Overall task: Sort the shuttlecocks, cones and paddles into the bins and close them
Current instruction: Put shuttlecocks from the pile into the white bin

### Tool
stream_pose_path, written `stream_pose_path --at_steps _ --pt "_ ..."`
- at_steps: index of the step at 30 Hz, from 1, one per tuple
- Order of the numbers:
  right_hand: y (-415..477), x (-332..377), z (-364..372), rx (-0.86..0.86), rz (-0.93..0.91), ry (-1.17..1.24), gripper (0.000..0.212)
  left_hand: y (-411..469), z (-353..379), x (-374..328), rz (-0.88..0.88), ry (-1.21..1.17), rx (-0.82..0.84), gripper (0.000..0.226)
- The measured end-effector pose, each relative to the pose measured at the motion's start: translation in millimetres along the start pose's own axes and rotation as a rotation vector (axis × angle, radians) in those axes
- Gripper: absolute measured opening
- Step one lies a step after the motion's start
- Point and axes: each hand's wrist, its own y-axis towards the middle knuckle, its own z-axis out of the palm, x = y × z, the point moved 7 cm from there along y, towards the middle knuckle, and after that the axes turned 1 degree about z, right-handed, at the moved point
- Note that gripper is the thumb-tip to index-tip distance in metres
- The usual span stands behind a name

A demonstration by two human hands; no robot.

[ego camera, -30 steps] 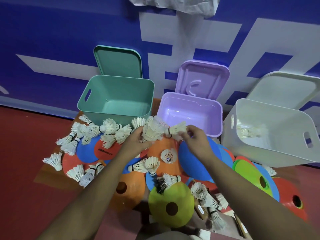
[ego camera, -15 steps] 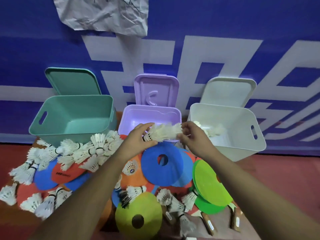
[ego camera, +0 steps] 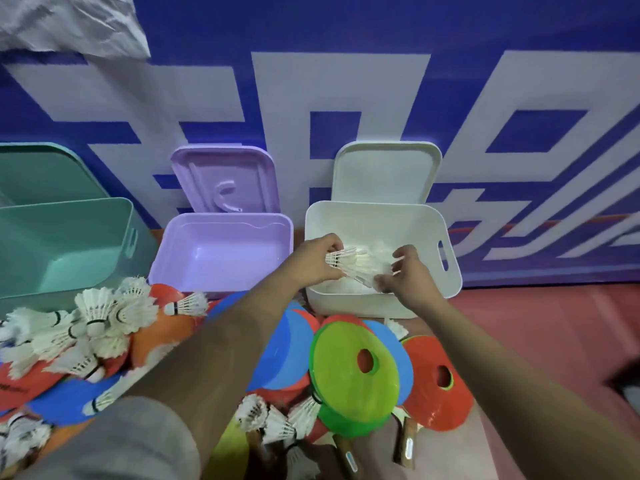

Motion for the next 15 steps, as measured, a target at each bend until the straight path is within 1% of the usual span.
stream_pose_path --at_steps 3,8,10,12,15 --pt "21 -17 6 0.03 -0.028 -0.163 0.041 21 22 13 -0.067 0.094 0.086 0.043" --pt "51 -33 28 0.164 -0.087 -0.324 0.029 38 46 40 -0.139 0.196 0.125 0.046" --pt "57 -31 36 0.205 -0.106 -0.372 0.03 43 51 45 -0.155 0.238 0.143 0.047" --pt "58 -27 38 0.203 -0.121 -0.402 0.034 46 52 43 -0.152 0.232 0.143 0.048" --pt "46 -14 32 0.152 -0.176 -0.372 0.043 36 34 29 -0.116 0.14 0.06 0.041"
